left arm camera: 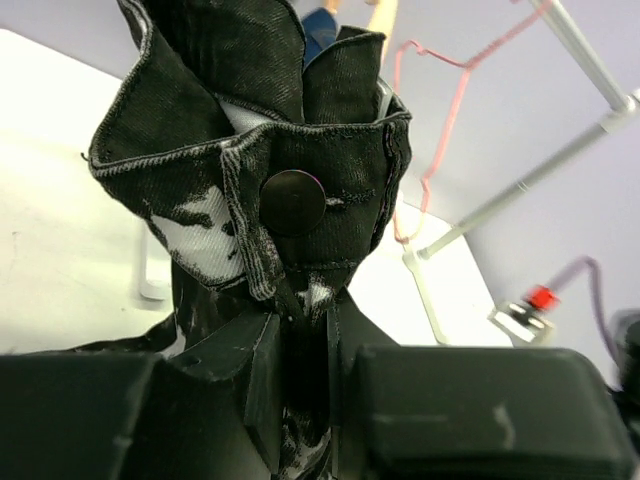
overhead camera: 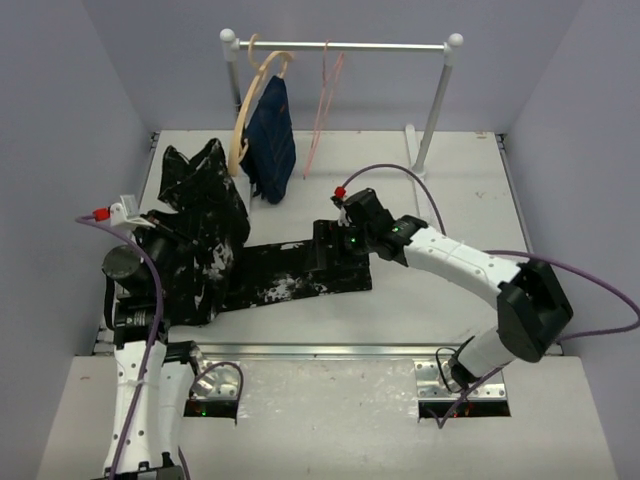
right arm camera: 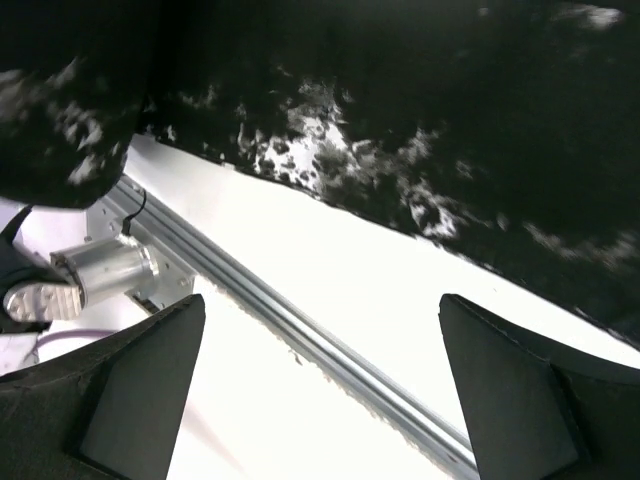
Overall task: Place the trousers on the hanger
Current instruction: Fold the trousers at the center of the board.
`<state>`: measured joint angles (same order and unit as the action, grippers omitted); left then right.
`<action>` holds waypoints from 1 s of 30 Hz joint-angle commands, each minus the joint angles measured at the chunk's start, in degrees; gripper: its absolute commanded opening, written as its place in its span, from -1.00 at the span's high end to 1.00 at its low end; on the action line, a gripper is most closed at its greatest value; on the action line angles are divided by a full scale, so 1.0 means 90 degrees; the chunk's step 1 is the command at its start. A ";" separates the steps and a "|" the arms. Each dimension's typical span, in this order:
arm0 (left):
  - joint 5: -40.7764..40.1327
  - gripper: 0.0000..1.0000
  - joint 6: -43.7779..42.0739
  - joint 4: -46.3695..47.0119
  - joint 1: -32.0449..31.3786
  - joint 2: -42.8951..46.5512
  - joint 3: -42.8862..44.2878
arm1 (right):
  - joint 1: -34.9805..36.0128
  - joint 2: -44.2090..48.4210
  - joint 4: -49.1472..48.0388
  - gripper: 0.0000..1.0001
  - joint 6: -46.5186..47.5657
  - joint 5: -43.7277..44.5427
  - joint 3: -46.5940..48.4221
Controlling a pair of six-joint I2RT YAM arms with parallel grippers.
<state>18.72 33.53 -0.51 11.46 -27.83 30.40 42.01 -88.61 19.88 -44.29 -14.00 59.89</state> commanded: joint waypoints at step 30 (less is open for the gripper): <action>-0.8093 1.00 0.0863 0.2293 -0.5955 -0.1550 -0.1018 | -0.1142 0.2017 0.0819 -0.98 0.1014 -0.0078 -0.1091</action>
<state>-49.53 37.32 14.37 -39.66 -38.16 18.73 33.48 -70.64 27.49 -36.06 -15.06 48.56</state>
